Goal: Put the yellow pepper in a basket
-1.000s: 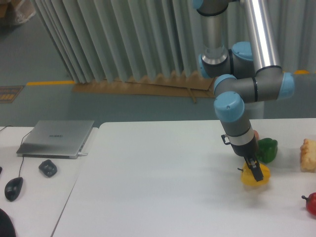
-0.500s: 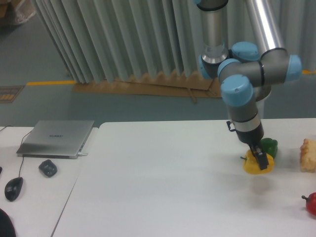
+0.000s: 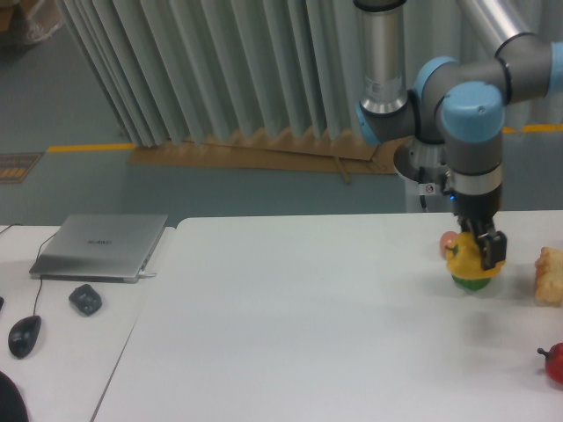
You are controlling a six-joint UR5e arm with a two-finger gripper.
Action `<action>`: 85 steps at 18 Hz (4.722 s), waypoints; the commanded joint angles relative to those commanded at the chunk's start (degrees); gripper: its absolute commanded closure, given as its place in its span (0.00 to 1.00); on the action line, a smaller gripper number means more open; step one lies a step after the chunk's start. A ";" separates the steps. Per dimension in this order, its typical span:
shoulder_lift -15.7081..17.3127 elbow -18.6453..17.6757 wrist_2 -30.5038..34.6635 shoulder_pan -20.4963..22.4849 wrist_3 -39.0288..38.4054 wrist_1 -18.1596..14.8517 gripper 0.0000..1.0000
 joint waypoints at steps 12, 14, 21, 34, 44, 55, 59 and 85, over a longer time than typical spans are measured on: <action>1.32 -0.44 0.62 12.22 20.22 -1.06 0.62; 1.32 -0.44 0.79 14.68 24.08 -0.88 0.62; 1.06 -0.79 1.06 21.36 34.81 -0.18 0.62; -4.13 0.88 0.62 22.33 33.68 15.82 0.62; -8.78 -0.35 1.41 22.25 33.33 12.67 0.62; -12.31 -0.70 0.79 21.89 33.85 12.66 0.60; -11.34 -1.23 1.14 21.72 33.59 12.83 0.00; -5.36 0.44 -0.97 9.87 11.63 8.79 0.00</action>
